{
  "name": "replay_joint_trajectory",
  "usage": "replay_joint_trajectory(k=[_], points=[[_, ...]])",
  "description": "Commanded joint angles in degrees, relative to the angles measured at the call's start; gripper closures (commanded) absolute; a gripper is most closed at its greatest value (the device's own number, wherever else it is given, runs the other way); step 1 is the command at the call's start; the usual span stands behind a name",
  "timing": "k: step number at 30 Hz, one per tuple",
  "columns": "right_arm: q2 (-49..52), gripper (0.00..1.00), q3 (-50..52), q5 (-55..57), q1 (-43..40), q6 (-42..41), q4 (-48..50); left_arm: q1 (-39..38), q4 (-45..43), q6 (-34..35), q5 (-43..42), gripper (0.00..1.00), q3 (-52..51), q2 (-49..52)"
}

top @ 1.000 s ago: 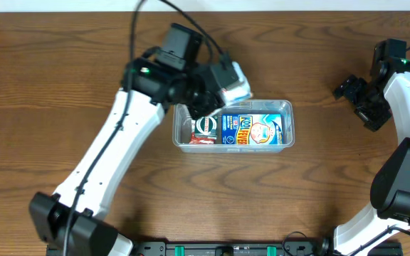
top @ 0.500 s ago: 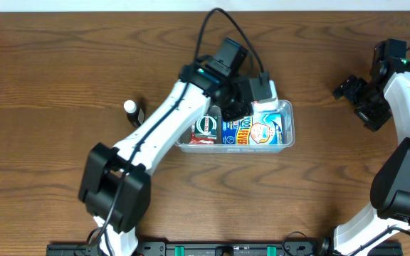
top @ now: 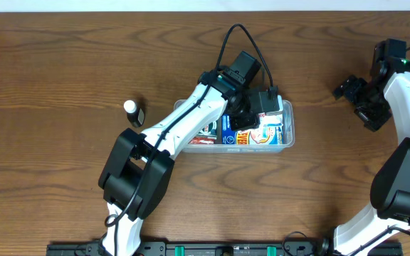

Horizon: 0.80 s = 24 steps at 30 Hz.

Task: Pack container
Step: 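Lower the white box onto the container's right side and release it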

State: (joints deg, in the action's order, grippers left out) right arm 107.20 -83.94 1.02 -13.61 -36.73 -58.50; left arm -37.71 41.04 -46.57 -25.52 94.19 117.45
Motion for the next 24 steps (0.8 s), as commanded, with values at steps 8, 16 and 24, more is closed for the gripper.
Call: replay_joint_trajectory(k=[8, 16, 24], points=[[0.39, 0.01, -0.48, 0.22, 0.07, 0.59, -0.02, -0.04, -0.22, -0.33, -0.63, 0.44, -0.39, 0.28], [0.39, 0.01, -0.48, 0.22, 0.07, 0.61, -0.02, 0.04, -0.28, -0.33, -0.55, 0.43, -0.35, 0.04], [0.39, 0.01, -0.48, 0.22, 0.07, 0.59, -0.02, 0.55, -0.11, 7.15, 4.22, 0.42, 1.86, -7.69]])
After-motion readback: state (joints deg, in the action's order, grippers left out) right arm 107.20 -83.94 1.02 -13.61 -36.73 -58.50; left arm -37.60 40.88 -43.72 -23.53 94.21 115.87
